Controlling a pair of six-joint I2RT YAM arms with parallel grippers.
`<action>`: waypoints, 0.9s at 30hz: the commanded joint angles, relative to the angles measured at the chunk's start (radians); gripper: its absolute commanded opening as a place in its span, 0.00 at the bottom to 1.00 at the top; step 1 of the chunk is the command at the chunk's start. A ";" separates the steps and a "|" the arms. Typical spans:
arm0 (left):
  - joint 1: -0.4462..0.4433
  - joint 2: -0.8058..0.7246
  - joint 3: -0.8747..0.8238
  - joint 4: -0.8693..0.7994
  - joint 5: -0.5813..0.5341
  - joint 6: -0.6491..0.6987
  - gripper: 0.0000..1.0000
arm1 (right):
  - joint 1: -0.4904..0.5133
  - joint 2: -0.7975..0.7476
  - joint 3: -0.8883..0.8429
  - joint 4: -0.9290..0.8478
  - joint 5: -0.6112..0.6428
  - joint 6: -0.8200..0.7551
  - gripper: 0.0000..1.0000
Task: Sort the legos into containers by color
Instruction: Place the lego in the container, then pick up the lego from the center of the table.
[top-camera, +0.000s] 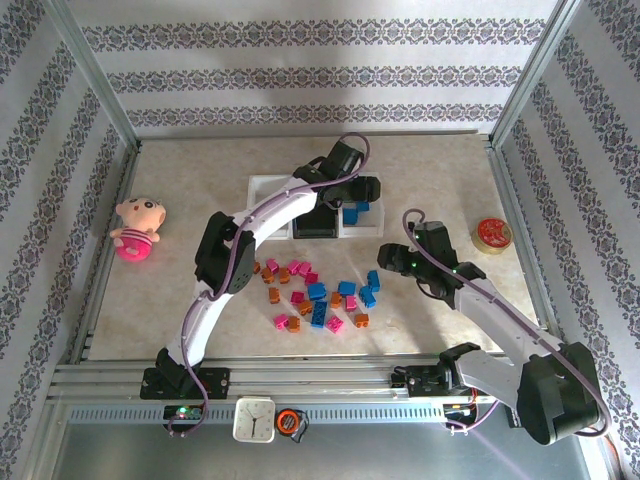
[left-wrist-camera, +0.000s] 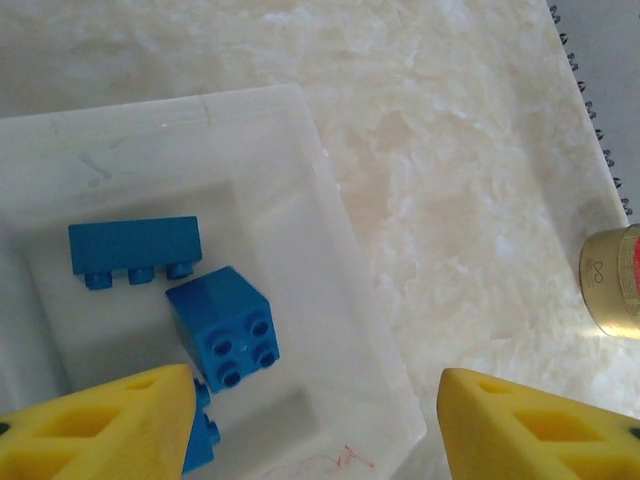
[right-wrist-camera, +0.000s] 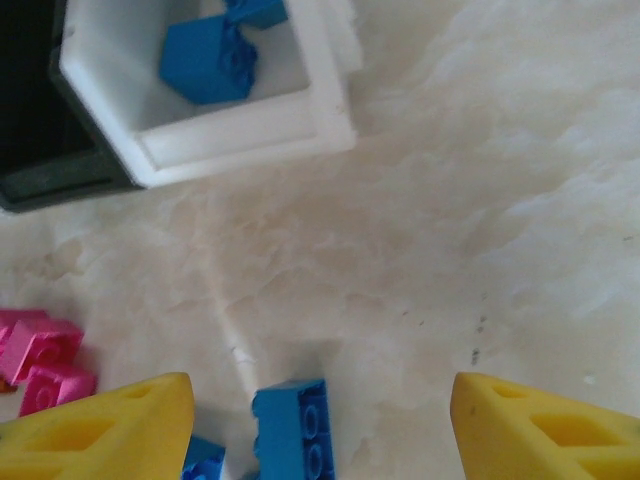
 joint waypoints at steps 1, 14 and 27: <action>0.019 -0.201 -0.152 0.088 0.014 -0.023 0.70 | 0.074 0.017 0.017 0.016 -0.092 -0.078 0.69; 0.155 -1.106 -1.178 0.174 -0.190 -0.069 0.99 | 0.397 0.523 0.347 0.060 -0.059 -0.246 0.72; 0.167 -1.623 -1.522 0.003 -0.308 -0.182 0.99 | 0.456 0.839 0.618 -0.041 0.019 -0.346 0.66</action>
